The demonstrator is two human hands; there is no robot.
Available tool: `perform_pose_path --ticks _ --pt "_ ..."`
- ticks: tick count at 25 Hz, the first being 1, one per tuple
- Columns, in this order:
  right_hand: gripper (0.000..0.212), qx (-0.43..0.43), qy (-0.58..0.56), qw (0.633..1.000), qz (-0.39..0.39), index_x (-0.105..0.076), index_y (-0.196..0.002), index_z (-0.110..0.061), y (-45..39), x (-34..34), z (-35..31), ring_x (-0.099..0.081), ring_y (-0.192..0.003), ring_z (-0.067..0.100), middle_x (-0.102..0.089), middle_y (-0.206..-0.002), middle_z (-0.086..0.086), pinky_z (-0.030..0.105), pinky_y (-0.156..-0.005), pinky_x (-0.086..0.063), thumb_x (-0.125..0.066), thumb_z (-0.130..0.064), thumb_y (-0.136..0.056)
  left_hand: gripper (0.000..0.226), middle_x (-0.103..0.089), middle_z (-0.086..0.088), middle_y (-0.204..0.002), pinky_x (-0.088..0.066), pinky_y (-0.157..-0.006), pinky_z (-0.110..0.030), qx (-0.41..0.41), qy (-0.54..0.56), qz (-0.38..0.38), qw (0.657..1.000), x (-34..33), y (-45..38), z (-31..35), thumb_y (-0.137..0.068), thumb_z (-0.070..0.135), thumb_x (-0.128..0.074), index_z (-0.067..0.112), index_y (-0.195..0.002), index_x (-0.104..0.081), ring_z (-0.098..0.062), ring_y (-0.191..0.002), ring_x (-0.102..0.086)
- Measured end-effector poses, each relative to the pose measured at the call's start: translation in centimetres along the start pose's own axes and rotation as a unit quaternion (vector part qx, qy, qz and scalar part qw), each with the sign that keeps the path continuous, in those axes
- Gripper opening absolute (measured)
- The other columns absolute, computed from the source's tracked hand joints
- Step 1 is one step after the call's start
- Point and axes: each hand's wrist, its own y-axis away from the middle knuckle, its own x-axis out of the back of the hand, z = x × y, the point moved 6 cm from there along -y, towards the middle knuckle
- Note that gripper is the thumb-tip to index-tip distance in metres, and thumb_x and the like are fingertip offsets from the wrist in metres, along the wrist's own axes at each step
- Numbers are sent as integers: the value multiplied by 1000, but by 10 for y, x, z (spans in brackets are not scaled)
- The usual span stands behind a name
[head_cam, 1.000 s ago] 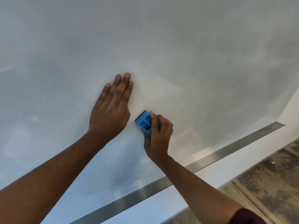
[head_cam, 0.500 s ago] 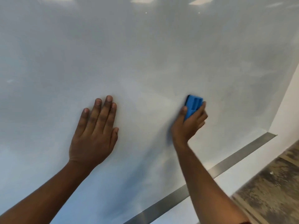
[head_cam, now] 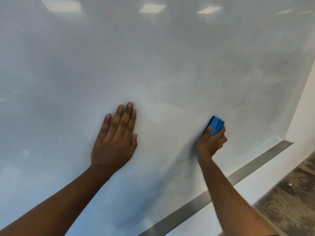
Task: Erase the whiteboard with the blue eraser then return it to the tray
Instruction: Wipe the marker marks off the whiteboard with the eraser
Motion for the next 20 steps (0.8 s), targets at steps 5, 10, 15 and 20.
perform_pose_path --ticks 5,10,15,20 --pt "66 240 65 956 -157 -33 -157 -18 192 -19 8 -45 -131 28 -42 -149 6 40 -109 -40 -43 -53 -102 71 -10 -14 -179 -2 -136 -46 -4 23 -10 1000 3 2 -2 -109 35 -37 4 -169 -15 -28 -167 -6" --pt "60 115 51 990 -64 -32 -160 -19 29 4 18 -42 -134 41 -41 -152 16 55 -109 -39 -52 -32 -105 71 -11 -11 -180 -3 -136 -45 10 39 -20 999 5 3 0 -106 30 -40 4 -169 -19 -26 -167 -7" --pt "60 15 34 997 -71 -20 -163 -27 -120 34 45 -36 -142 41 -34 -155 14 56 -118 -35 -47 -29 -110 76 -15 -8 -179 -6 -136 -41 -26 52 -41 997 -8 -16 53 -102 25 -51 7 -169 -20 -22 -167 -8" --pt "64 83 36 991 -101 -30 -160 -20 -72 31 48 -44 -134 33 -41 -150 10 44 -109 -44 -60 -25 -104 79 -18 -11 -178 -5 -136 -43 33 51 -27 998 -31 -73 115 -103 33 -51 4 -169 -19 -23 -166 -10"
